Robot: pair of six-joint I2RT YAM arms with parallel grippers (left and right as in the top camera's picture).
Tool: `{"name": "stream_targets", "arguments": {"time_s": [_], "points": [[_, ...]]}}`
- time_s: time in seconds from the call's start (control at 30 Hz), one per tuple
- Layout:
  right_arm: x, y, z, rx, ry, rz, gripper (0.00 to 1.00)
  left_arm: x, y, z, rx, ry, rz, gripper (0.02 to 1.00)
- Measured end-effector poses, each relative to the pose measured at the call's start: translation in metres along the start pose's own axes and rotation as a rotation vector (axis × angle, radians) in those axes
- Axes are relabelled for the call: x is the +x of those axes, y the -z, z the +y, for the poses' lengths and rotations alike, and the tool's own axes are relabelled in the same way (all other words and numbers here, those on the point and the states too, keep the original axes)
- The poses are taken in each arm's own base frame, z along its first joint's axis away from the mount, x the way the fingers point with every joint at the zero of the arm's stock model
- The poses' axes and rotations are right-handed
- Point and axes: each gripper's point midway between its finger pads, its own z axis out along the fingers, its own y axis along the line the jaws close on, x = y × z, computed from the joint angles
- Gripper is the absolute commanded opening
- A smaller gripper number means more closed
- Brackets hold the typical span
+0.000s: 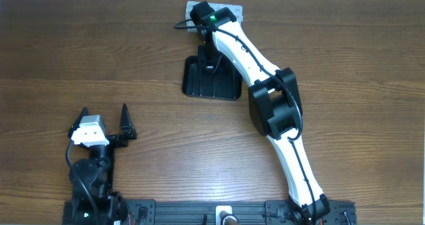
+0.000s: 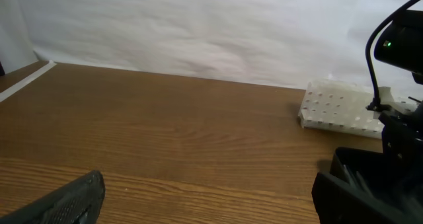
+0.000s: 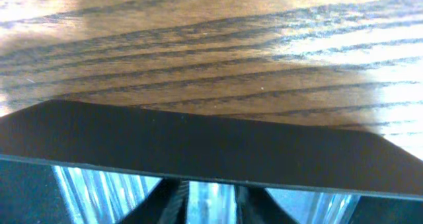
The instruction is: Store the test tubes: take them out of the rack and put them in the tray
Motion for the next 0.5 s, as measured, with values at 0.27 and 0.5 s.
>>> {"name": "stream_targets", "arguments": {"time_s": [0.27, 0.5], "points": [[0.001, 0.0, 0.0, 0.002, -0.005, 0.004, 0.665, 0.0, 0.0, 0.0, 0.0, 0.0, 0.0, 0.998], [0.016, 0.003, -0.009, 0.034, 0.031, 0.065, 0.766, 0.0, 0.0, 0.0, 0.0, 0.0, 0.0, 0.998]]}}
